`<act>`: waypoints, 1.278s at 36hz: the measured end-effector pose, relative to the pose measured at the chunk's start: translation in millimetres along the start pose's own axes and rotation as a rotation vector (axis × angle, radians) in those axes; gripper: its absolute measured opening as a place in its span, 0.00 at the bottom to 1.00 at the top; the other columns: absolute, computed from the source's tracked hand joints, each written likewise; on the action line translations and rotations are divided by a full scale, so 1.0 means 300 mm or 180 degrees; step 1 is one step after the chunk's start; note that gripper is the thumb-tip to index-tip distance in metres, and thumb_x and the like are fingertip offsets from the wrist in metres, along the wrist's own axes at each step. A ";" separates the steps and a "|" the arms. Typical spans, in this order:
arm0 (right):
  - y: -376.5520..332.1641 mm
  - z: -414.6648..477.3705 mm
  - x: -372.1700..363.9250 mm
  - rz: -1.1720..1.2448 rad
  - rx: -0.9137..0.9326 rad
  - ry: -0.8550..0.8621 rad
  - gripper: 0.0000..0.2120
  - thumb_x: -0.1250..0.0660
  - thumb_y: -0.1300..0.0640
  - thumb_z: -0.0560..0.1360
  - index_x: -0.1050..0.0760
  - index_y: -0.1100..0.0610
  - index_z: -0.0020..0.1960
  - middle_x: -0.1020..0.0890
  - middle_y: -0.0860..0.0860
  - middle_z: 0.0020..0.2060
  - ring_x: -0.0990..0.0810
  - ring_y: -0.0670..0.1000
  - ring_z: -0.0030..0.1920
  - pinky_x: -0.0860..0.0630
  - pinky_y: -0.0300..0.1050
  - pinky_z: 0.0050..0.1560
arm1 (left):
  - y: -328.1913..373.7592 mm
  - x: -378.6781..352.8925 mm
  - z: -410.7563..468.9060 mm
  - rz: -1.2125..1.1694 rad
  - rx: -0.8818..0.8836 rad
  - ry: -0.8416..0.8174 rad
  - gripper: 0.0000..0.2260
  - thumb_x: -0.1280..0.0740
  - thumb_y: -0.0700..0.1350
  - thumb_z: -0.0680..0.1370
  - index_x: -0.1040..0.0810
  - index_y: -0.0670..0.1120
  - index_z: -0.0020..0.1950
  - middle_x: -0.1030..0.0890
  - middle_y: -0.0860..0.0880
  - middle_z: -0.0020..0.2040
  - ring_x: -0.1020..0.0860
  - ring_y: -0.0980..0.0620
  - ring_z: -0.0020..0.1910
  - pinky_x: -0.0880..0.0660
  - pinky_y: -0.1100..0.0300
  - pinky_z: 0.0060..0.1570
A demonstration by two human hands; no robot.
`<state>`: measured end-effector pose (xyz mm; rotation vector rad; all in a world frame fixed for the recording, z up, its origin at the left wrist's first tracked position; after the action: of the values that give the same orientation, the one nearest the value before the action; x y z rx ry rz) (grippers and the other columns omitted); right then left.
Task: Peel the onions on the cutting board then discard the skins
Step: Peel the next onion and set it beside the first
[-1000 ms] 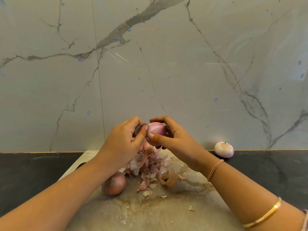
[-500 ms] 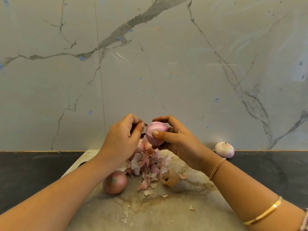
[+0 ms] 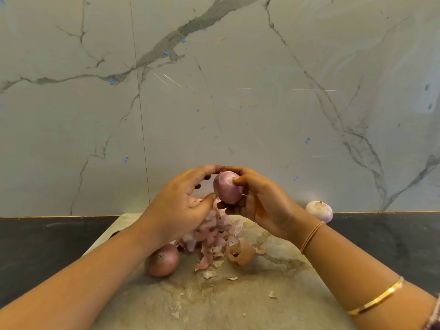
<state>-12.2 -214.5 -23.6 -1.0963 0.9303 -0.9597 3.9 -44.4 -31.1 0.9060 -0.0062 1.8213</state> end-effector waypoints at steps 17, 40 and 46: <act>0.002 -0.005 0.006 0.0200 -0.0280 -0.0101 0.13 0.51 0.56 0.79 0.28 0.58 0.51 0.22 0.58 0.44 0.27 0.51 0.35 0.30 0.42 0.36 | 0.007 0.019 0.005 0.0306 -0.0587 0.0019 0.12 0.36 0.58 0.71 0.29 0.61 0.53 0.29 0.61 0.59 0.34 0.66 0.63 0.35 0.72 0.57; 0.017 0.003 -0.004 -0.0530 -0.0135 0.0040 0.14 0.43 0.46 0.80 0.29 0.56 0.56 0.25 0.58 0.48 0.31 0.51 0.40 0.30 0.38 0.36 | -0.011 0.029 0.003 0.0790 -0.0179 -0.0003 0.15 0.25 0.54 0.69 0.31 0.57 0.47 0.38 0.61 0.65 0.44 0.64 0.63 0.41 0.61 0.60; 0.012 0.006 -0.001 -0.1021 0.0155 0.0240 0.21 0.35 0.46 0.68 0.32 0.49 0.59 0.27 0.55 0.55 0.27 0.52 0.43 0.28 0.39 0.37 | -0.020 0.030 -0.002 0.0743 0.0447 -0.0340 0.29 0.38 0.71 0.62 0.33 0.59 0.58 0.36 0.61 0.66 0.35 0.60 0.62 0.31 0.60 0.58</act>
<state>-10.2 -213.0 -26.6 -1.1964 0.8001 -1.2870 7.0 -34.5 -28.6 1.1403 -0.0540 2.0053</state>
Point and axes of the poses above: each hand's wrist, its own z-axis towards the middle knuckle, its own x-axis out of the back of the hand, y = z × x, the point moved 1 cm from there along z, towards the middle knuckle
